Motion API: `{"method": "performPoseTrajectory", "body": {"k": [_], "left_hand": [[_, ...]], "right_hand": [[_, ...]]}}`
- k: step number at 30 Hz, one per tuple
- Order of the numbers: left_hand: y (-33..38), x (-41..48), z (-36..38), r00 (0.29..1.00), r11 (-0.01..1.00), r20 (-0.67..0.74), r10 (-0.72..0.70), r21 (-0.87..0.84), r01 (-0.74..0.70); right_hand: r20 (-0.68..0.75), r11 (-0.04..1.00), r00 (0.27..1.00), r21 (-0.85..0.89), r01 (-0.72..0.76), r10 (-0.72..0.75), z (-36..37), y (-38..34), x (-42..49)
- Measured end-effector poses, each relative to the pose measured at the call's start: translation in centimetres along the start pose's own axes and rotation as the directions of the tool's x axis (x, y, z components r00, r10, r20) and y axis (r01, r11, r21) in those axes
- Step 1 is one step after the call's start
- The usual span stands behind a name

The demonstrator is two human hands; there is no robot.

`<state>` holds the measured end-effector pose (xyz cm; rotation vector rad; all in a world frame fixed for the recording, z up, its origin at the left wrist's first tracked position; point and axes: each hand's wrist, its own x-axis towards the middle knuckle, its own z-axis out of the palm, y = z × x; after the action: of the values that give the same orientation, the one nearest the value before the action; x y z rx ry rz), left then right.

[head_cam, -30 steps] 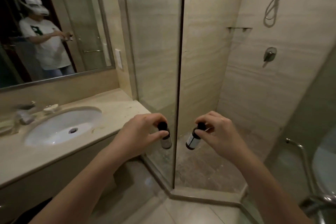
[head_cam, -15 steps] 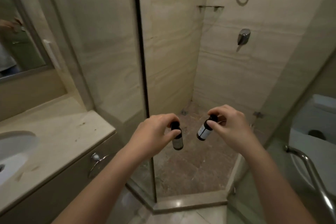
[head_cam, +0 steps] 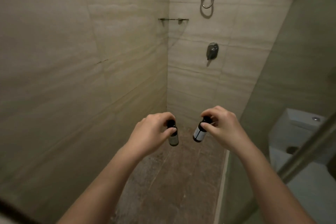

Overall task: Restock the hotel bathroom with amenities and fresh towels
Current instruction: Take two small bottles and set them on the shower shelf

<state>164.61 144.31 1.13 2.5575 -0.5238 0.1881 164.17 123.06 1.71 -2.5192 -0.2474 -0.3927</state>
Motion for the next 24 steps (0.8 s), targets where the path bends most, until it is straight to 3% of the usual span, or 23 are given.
{"method": "performPoseTrajectory", "body": {"k": [7, 12, 24], "left_hand": [[-1.3, 12.4, 0.8, 0.998, 0.993, 0.018, 0.059, -0.101, -0.057], [-3.2, 24.0, 2.0, 0.984, 0.983, 0.045, 0.172, -0.077, -0.168], [-9.0, 54.9, 2.5, 0.971, 0.974, 0.077, 0.226, -0.018, -0.225]], "right_hand": [[-0.031, 0.999, 0.999, 0.009, -0.040, 0.040, -0.8, 5.4, 9.1], [-0.073, 0.997, 0.995, -0.007, -0.075, 0.074, -0.6, 10.9, 17.9], [-0.062, 0.992, 0.995, -0.104, 0.078, -0.084, -1.4, 20.8, 47.0]]}}
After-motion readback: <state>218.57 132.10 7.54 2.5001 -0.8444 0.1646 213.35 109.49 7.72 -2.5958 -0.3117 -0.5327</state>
